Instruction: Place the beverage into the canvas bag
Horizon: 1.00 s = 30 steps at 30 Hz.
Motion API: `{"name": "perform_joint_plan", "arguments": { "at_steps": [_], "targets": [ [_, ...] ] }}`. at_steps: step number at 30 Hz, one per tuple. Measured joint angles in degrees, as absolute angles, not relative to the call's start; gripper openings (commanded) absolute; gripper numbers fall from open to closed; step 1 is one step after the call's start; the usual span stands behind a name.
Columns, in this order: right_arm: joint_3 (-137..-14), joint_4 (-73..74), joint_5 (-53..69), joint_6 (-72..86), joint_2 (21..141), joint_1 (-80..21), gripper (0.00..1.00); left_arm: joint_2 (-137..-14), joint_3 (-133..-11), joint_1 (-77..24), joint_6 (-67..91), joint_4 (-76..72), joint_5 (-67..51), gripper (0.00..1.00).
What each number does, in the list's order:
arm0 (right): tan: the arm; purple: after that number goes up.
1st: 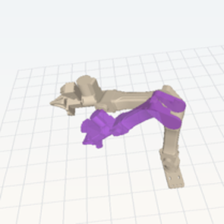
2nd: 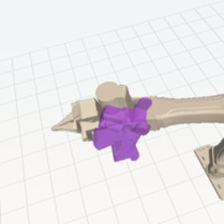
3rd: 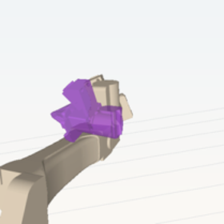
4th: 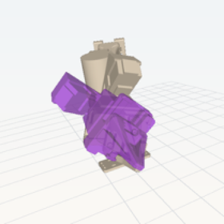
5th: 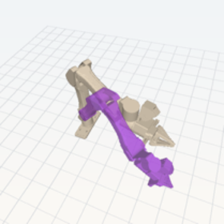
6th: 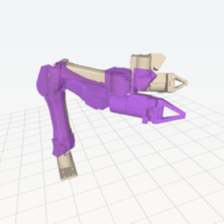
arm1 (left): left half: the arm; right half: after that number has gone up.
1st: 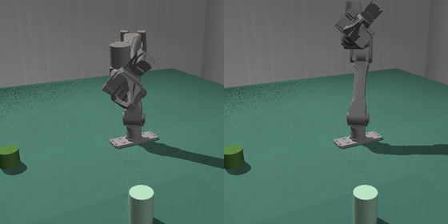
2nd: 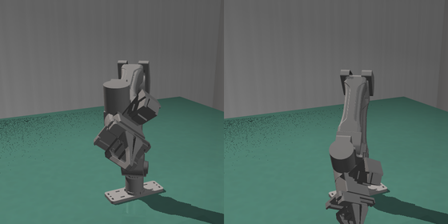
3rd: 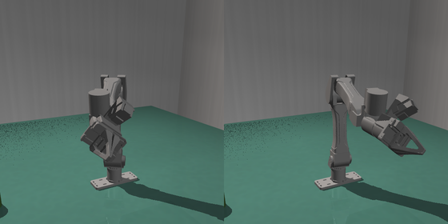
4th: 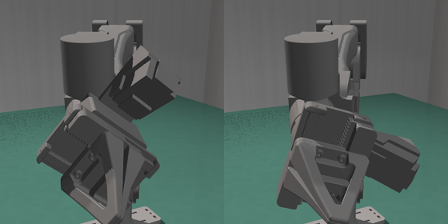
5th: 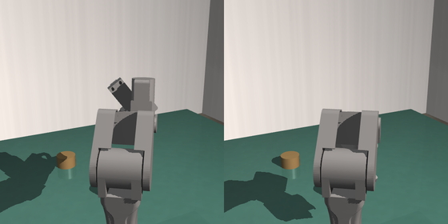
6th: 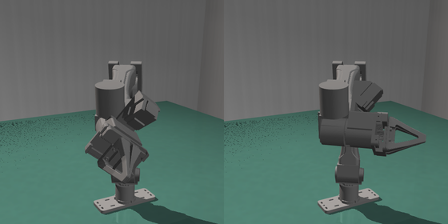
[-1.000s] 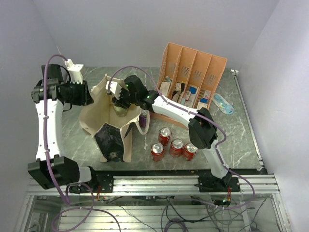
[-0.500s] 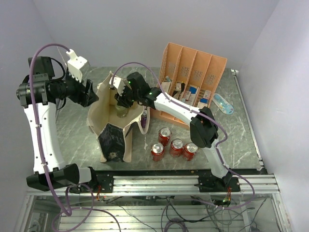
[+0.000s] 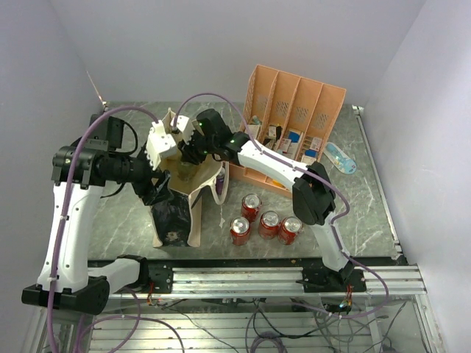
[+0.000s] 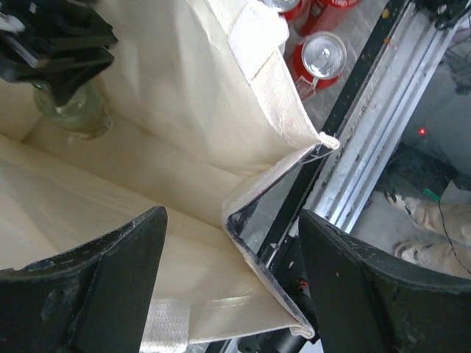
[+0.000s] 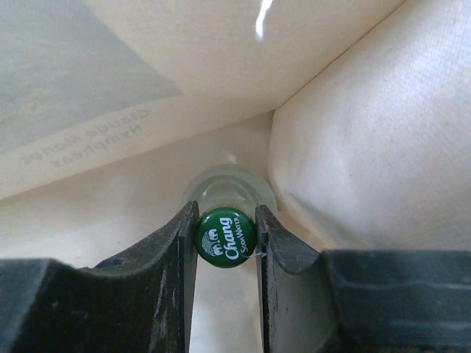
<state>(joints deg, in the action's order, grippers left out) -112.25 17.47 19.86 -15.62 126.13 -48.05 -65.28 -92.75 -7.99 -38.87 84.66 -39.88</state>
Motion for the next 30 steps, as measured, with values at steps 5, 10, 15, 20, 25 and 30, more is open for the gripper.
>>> {"name": "perform_joint_plan", "arguments": {
  "at_steps": [5, 10, 15, 20, 25, 30],
  "targets": [
    [-111.5, 18.0, 20.0, -15.4, 125.4, -48.2, 0.00, -65.4, -88.2, -9.4, -41.0, 85.1, -38.5, 0.70],
    [-110.8, 18.3, 19.6, -15.4, 124.7, -48.8, 0.00, -66.5, -85.3, -10.9, -42.8, 85.4, -38.2, 0.23],
    [-110.3, 18.8, 19.0, -15.4, 124.2, -49.9, 0.00, -64.7, -83.5, -14.3, -44.6, 85.2, -39.2, 0.07],
    [-110.0, 20.5, 18.1, -15.9, 123.4, -50.7, 0.00, -61.4, -81.4, -18.4, -46.6, 85.9, -41.6, 0.07],
    [-108.9, 23.1, 17.3, -17.0, 121.3, -50.8, 0.00, -61.6, -81.0, -21.3, -47.1, 86.3, -45.8, 0.07],
    [-108.1, 24.4, 16.5, -18.8, 119.6, -50.8, 0.00, -61.8, -80.0, -22.8, -47.9, 86.4, -49.4, 0.07]
  ]
}}
